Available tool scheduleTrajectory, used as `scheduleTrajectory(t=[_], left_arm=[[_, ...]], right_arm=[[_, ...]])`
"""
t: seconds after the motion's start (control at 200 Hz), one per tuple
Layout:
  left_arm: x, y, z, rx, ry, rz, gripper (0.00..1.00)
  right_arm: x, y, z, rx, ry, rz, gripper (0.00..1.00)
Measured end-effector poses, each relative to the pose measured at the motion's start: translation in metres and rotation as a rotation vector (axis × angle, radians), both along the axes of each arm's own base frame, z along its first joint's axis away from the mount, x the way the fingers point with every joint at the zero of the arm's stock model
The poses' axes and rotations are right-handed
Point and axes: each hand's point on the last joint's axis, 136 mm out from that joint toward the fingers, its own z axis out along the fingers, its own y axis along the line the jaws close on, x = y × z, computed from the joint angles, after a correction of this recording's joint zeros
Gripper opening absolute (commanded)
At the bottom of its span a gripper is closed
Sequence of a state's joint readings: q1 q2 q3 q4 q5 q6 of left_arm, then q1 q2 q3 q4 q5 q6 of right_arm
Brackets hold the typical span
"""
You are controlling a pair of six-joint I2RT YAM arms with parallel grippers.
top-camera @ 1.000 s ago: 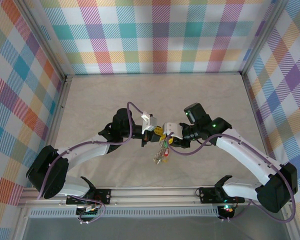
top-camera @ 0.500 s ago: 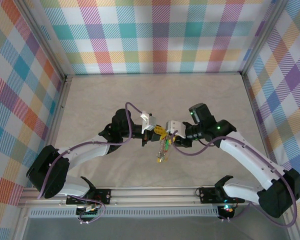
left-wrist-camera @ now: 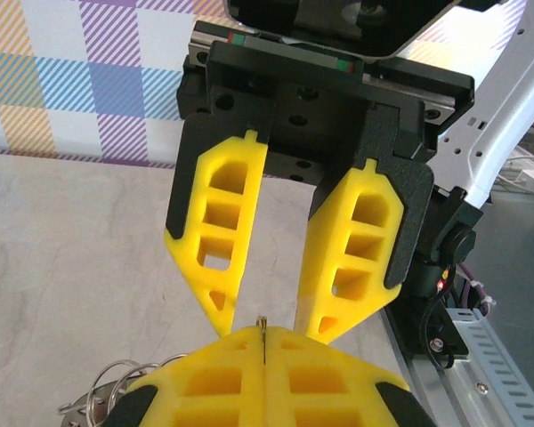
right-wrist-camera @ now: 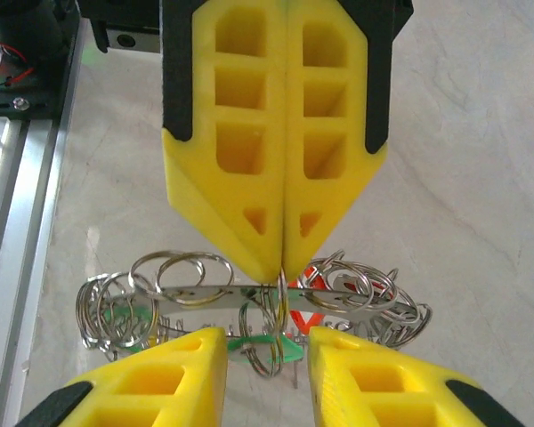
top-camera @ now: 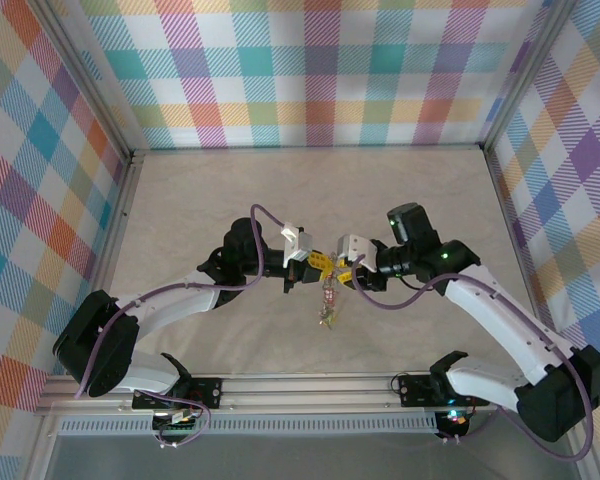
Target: Put the keys on the keyring
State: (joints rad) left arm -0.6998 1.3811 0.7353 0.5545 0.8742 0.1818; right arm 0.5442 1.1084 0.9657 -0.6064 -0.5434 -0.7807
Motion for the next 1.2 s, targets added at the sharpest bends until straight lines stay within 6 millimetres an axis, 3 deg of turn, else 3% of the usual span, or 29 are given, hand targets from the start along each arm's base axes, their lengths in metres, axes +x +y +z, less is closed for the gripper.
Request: scheduleTrajectory(t=[0.215,0.415,0.57,0.69,0.84,1.025,1.2], left_arm=[[0.0,0.0,0.002,-0.007,-0.001,0.001,0.0],[0.001,-0.001,0.004,-0.016,-0.009,0.001,0.0],[0.001,-0.001,0.002,-0.014,-0.006,0.002,0.0],[0.001,0.0,-0.002,0.0,-0.018,0.002,0.01],[0.006,0.0,-0.013,0.073,-0.037,0.022,0.23],[0.006,0.005,-0.034,0.166,-0.037,0.038,0.26],[0.007,0.004,-0.032,0.17,-0.054,0.031,0.26]], right_arm=[[0.001,0.006,0.0,0.027,0.026,0.013,0.19],[0.002,0.009,0.001,0.043,0.038,0.016,0.16],[0.002,0.009,-0.001,0.043,0.048,0.011,0.0],[0.003,0.007,-0.003,0.025,0.051,0.004,0.0],[0.006,0.002,-0.01,-0.063,0.066,-0.016,0.0],[0.008,-0.003,-0.017,-0.223,0.035,-0.027,0.0],[0.011,-0.004,-0.028,-0.341,0.013,-0.022,0.0]])
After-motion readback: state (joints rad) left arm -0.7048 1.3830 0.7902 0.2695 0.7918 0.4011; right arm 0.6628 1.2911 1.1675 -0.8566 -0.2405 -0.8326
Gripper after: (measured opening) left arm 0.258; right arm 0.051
